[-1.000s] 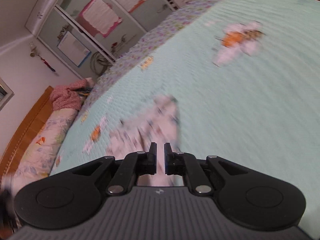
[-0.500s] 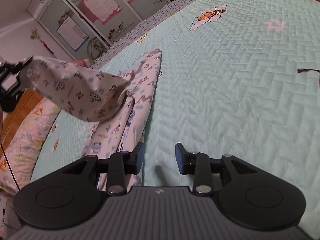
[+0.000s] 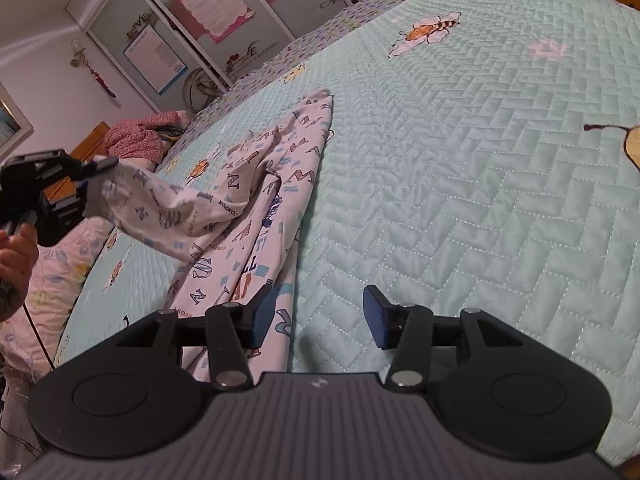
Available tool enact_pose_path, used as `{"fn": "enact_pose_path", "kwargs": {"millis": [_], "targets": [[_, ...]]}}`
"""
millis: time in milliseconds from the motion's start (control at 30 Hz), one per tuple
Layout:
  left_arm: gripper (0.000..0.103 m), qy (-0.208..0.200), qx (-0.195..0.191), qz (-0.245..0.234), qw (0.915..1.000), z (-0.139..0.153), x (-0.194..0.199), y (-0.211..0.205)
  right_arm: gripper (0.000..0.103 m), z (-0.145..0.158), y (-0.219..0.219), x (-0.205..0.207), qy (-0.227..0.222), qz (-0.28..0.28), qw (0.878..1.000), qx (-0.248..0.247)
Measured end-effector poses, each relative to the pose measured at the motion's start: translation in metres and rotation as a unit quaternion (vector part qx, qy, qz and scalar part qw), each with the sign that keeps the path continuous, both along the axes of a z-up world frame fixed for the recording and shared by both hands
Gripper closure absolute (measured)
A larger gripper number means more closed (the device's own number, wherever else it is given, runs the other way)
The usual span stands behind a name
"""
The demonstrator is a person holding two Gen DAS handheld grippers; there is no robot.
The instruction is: Fold clothes
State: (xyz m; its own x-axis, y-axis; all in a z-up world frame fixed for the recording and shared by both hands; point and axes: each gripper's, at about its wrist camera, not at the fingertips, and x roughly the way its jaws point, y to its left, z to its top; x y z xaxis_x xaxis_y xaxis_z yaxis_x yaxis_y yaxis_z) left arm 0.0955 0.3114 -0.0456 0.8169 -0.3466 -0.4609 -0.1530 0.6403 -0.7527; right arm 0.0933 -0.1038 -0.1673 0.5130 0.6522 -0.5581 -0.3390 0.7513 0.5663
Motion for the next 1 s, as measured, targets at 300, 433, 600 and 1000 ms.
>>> {"fn": "enact_pose_path", "kwargs": {"millis": [300, 433, 600, 1000], "targets": [[0.099, -0.041, 0.022, -0.043, 0.9980, 0.048, 0.029, -0.024, 0.047, -0.001, -0.002, -0.006, 0.003, -0.004, 1.000, 0.011], [0.099, -0.063, 0.031, -0.064, 0.9955, 0.077, 0.047, -0.041, 0.046, -0.002, -0.003, -0.009, 0.005, -0.006, 1.000, 0.016], [0.099, -0.071, 0.043, -0.075, 0.9938, 0.105, 0.076, -0.058, 0.046, -0.003, -0.006, -0.011, 0.006, -0.011, 1.000, 0.024], [0.099, -0.099, 0.076, -0.099, 0.9872, 0.153, 0.130, -0.116, 0.041, -0.001, 0.021, -0.004, -0.001, 0.001, 1.000, 0.026]]}}
